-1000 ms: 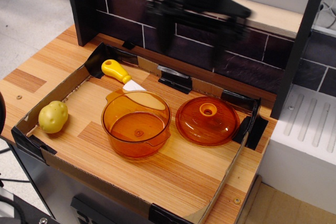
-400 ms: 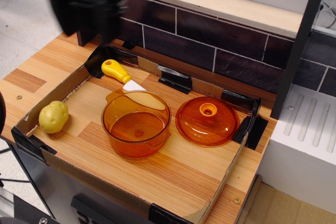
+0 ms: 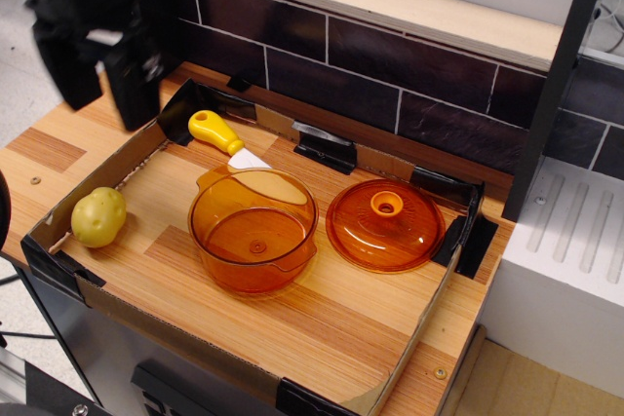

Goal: Put potato in pot

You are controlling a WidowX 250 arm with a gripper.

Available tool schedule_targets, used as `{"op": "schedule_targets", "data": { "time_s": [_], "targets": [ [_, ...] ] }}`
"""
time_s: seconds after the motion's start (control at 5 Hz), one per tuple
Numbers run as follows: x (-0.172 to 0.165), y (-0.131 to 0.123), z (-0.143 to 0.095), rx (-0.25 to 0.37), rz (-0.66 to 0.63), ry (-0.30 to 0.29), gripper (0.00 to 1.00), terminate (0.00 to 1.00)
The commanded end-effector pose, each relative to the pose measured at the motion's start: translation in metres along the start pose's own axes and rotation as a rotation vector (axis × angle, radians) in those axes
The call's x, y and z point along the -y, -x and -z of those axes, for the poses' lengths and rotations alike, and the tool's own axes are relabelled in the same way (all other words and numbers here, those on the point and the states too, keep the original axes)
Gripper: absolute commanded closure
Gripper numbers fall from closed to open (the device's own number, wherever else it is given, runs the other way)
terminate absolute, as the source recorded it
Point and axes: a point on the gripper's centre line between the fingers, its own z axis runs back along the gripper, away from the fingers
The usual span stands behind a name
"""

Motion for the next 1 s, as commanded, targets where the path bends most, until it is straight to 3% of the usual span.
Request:
{"op": "schedule_targets", "data": {
  "time_s": [0.0, 0.2, 0.8],
  "targets": [
    [-0.017, 0.017, 0.027, 0.065, 0.026, -0.05, 0.0, 0.0],
    [-0.018, 0.023, 0.044, 0.076, 0.004, -0.046, 0.0, 0.0],
    [-0.007, 0.017, 0.056, 0.077, -0.014, -0.047, 0.0, 0.0]
  ]
}}
